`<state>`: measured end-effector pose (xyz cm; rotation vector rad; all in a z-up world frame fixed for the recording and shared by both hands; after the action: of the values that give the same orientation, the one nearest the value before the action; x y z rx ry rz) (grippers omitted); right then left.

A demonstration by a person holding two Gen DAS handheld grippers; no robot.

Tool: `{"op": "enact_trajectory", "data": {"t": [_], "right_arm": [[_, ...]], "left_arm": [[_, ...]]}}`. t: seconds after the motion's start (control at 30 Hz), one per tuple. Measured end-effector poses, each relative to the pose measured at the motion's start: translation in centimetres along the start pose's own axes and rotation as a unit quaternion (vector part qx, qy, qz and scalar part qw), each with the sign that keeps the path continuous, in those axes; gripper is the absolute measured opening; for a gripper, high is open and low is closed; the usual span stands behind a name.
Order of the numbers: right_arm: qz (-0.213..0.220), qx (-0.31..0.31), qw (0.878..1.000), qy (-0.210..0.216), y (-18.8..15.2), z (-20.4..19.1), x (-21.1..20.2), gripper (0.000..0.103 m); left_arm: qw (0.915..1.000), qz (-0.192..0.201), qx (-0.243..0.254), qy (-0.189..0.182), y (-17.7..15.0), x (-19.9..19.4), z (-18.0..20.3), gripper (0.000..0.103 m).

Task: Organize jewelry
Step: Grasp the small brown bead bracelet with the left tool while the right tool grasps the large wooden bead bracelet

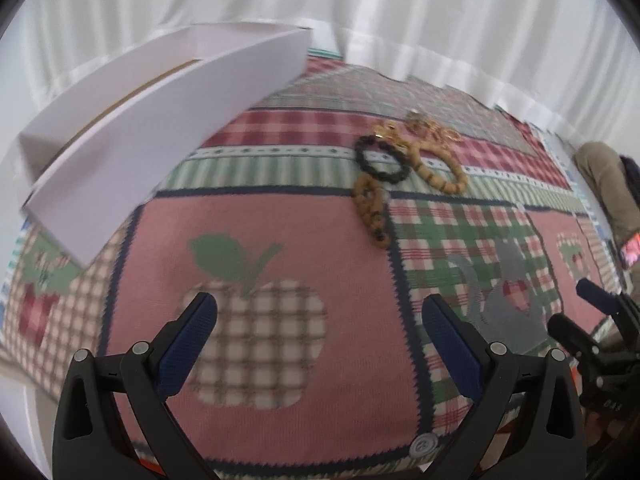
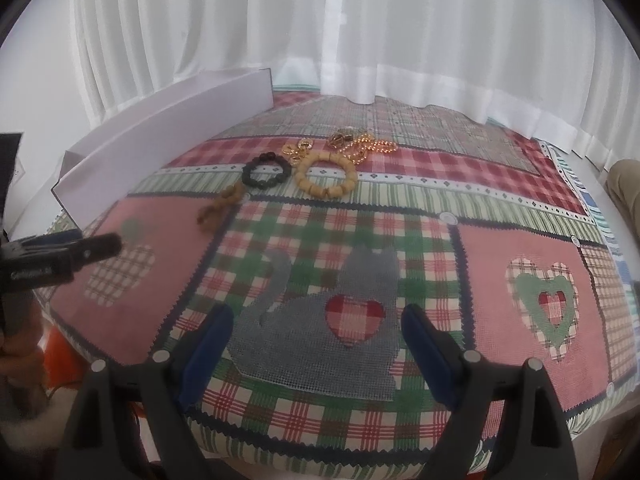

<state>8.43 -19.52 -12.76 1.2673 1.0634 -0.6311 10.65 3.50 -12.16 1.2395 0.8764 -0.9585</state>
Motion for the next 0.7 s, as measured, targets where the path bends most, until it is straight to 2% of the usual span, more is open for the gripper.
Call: {"op": "enact_trajectory", "data": {"t": [0.13, 0.27, 0.37, 0.43, 0.5, 0.57, 0.7], "right_arm": [[-0.003, 0.002, 1.000, 0.004, 0.0, 0.2, 0.1, 0.088], [0.000, 0.007, 1.000, 0.004, -0.1, 0.5, -0.2, 0.088], [0.005, 0.014, 1.000, 0.004, -0.1, 1.0, -0.5, 0.088], [0.007, 0.020, 1.000, 0.007, -0.2, 1.5, -0.6, 0.088], [0.007, 0.024, 1.000, 0.014, -0.1, 1.9, -0.5, 0.088], [0.004, 0.022, 1.000, 0.021, 0.2, 2.0, -0.3, 0.088], [0.003, 0.006, 0.999, 0.042, 1.7, 1.9, -0.3, 0.088]], "left_arm": [[0.9987, -0.004, 0.049, 0.011, 2.7, 2.1, 2.6, 0.102], [0.9969, -0.022, 0.068, 0.034, 5.4, 5.5, 3.9, 0.099], [0.9958, -0.044, 0.064, 0.049, 6.8, 7.9, 4.1, 0.082], [0.9961, -0.054, 0.057, 0.040, 7.4, 8.8, 4.0, 0.071], [0.9965, -0.054, 0.053, 0.035, 7.5, 9.0, 3.7, 0.039], [0.9966, -0.055, 0.057, 0.024, 7.3, 8.7, 3.5, 0.012], [0.9980, -0.051, 0.035, -0.008, 6.6, 6.9, 1.6, 0.011]]}}
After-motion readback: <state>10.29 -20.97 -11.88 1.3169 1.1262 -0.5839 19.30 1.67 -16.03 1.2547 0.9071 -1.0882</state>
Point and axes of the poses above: each gripper's, at about its wrist camera, not at the fingertips, and x roughly the way its jaws point, z to its right, y to its top, the point moved 1 cm from there along x, roughly the way its jaws point, and after that the axes turned 14 degrees about -z, right-handed, at the moved point
